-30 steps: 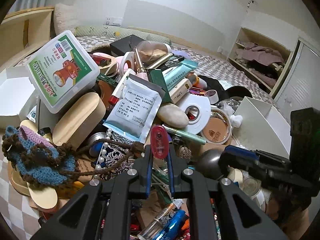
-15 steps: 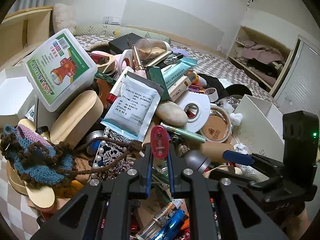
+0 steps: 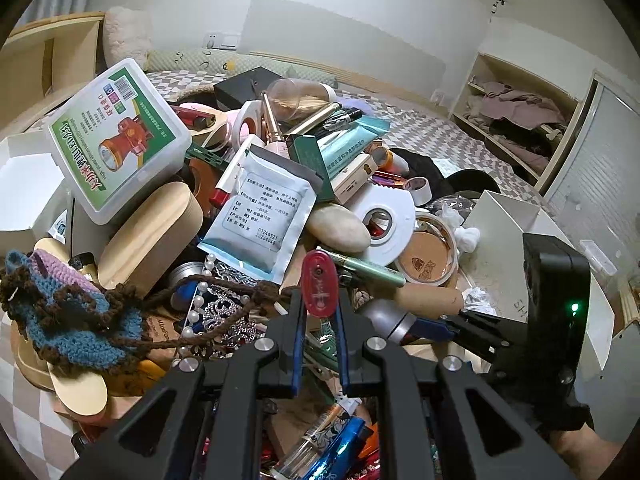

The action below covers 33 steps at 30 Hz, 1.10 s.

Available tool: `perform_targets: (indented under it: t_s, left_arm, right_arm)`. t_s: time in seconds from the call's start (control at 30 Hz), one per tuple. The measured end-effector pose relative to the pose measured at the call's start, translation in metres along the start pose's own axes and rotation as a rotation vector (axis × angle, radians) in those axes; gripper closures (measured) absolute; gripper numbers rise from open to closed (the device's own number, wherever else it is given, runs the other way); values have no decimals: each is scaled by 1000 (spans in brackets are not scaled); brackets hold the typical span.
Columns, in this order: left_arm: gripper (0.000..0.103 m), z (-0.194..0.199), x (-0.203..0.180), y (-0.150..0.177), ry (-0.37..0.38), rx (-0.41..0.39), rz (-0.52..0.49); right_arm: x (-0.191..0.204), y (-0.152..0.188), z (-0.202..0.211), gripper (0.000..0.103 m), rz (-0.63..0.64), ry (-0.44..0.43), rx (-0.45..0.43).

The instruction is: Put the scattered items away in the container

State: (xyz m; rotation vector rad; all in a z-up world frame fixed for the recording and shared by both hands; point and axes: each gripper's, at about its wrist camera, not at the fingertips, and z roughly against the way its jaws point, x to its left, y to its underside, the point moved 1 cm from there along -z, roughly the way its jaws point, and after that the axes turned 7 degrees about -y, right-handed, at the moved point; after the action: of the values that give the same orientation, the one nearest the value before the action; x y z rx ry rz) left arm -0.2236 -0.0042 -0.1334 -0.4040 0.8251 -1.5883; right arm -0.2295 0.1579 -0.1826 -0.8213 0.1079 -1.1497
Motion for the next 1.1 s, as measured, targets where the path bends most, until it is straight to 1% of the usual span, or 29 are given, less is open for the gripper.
perform_targets:
  t_s: [0.17, 0.53, 0.67, 0.8, 0.93, 1.1]
  left_arm:
    - [89, 3, -1, -1, 0, -8, 2]
    - [89, 8, -5, -2, 6, -22, -7]
    - [89, 9, -6, -3, 9, -25, -9]
    - [89, 14, -10, -9, 24, -45, -17]
    - [89, 18, -16, -14, 35, -60, -28]
    - [89, 26, -32, -23, 67, -93, -50]
  right_arm:
    - [-8, 1, 14, 44, -52, -30, -31]
    - [-7, -10, 47, 44, -97, -66, -122]
    - [-5, -8, 52, 44, -122, -63, -132]
    - [-7, -10, 59, 44, -133, -62, -158]
    - [-10, -19, 75, 44, -136, -41, -219]
    - [-13, -31, 101, 44, -119, -13, -285]
